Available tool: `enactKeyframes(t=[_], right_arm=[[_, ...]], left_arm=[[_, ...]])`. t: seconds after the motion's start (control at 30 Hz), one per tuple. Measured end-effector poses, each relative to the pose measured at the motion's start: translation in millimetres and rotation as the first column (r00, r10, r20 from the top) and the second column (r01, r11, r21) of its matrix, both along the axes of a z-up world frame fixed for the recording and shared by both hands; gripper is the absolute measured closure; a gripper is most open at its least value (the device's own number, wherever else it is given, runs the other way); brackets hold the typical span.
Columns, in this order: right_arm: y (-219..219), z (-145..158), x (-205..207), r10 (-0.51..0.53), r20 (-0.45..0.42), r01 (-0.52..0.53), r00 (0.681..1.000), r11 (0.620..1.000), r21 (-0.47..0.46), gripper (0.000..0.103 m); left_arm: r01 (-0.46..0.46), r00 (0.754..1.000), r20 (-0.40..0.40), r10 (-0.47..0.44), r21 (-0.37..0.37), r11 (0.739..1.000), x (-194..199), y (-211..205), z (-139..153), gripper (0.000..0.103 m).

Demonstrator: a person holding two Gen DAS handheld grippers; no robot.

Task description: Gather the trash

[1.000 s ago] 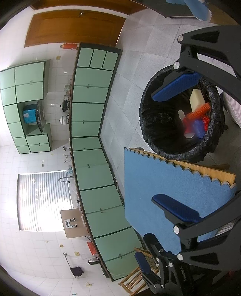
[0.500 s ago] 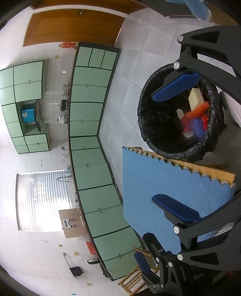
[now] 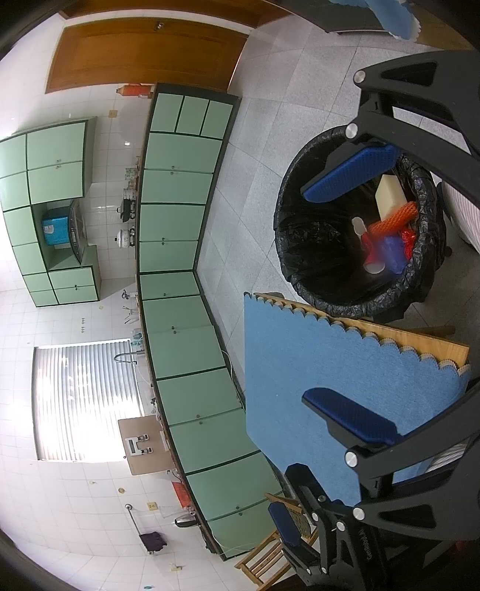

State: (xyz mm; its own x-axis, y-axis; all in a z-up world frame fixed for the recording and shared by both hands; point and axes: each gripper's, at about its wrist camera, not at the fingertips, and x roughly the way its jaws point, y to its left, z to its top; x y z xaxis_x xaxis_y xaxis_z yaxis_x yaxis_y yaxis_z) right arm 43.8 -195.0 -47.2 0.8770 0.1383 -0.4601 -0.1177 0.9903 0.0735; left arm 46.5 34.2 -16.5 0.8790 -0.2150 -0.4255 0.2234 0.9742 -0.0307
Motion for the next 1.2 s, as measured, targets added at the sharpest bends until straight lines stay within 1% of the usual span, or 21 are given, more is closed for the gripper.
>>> enactKeyframes(t=[1.2], right_arm=[[-0.7, 1.6, 1.0, 0.001, 0.001, -0.001, 1.000, 1.000, 0.000, 0.005]], left_arm=[[-0.001, 1.000, -0.006, 0.001, 0.002, 1.000, 1.7, 1.7, -3.1, 0.008]])
